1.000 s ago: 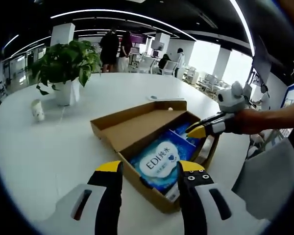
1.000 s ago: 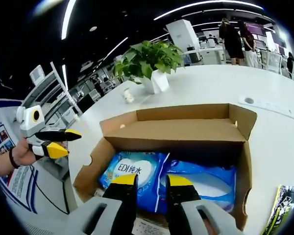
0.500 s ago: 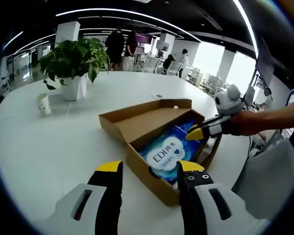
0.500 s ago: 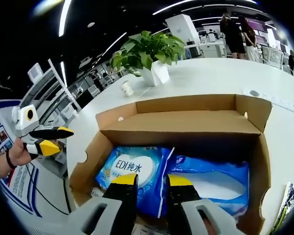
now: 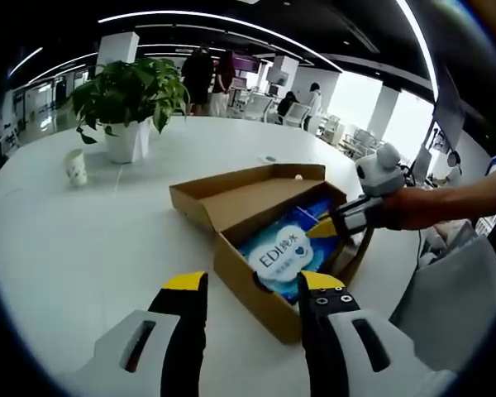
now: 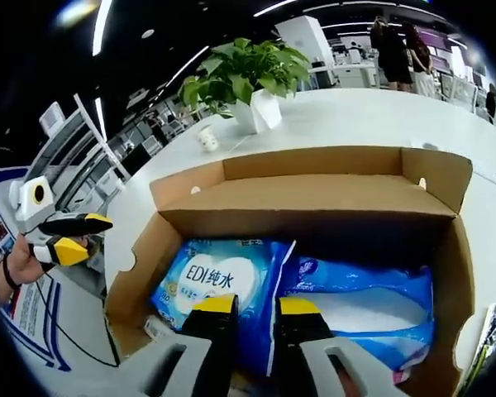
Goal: Operate the shoe box by opening the lid, removing the specified soft item, and placing it in the target area until the item is outside and the box remains undamaged.
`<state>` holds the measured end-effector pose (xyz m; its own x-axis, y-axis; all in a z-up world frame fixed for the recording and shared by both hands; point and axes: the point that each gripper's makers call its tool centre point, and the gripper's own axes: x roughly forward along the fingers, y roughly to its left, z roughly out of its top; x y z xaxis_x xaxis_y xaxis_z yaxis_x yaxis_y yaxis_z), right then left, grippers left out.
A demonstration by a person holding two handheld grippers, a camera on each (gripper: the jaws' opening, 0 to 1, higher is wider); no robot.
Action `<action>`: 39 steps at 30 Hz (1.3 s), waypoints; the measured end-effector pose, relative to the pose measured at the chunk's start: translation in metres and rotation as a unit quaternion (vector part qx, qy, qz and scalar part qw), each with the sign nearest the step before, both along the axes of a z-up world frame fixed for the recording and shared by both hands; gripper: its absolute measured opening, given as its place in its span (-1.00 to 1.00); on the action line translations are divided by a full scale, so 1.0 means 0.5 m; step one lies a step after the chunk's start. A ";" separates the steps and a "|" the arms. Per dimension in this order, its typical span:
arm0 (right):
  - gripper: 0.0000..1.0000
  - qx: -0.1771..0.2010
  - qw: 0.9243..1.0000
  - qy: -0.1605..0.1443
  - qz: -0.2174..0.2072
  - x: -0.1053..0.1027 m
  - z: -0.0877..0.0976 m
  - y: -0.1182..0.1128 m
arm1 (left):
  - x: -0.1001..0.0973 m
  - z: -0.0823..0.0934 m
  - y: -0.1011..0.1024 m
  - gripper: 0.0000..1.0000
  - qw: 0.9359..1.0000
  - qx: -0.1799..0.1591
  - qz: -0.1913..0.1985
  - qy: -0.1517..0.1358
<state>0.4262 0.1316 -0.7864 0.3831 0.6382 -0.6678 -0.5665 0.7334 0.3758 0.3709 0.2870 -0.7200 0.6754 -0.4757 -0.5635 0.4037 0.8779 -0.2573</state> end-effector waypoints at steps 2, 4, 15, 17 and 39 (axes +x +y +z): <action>-0.94 -0.005 1.000 0.003 -0.008 0.003 0.000 -0.007 | -0.001 0.000 -0.003 -0.12 1.000 -0.002 0.000 0.000; -0.95 -0.002 1.000 0.006 -0.009 0.002 0.003 -0.006 | -0.002 0.000 -0.007 -0.12 1.000 -0.003 -0.001 0.000; -0.97 -0.035 0.999 -0.014 0.001 -0.013 0.019 -0.011 | -0.005 -0.003 -0.019 -0.13 1.000 -0.006 -0.011 0.004; -0.99 -0.044 0.999 -0.018 0.000 -0.011 0.019 -0.015 | -0.002 -0.002 -0.019 -0.13 1.000 -0.008 -0.011 0.004; -0.95 -0.042 0.998 -0.044 0.008 0.015 0.021 -0.020 | -0.020 0.005 -0.042 -0.16 1.000 -0.021 -0.001 -0.002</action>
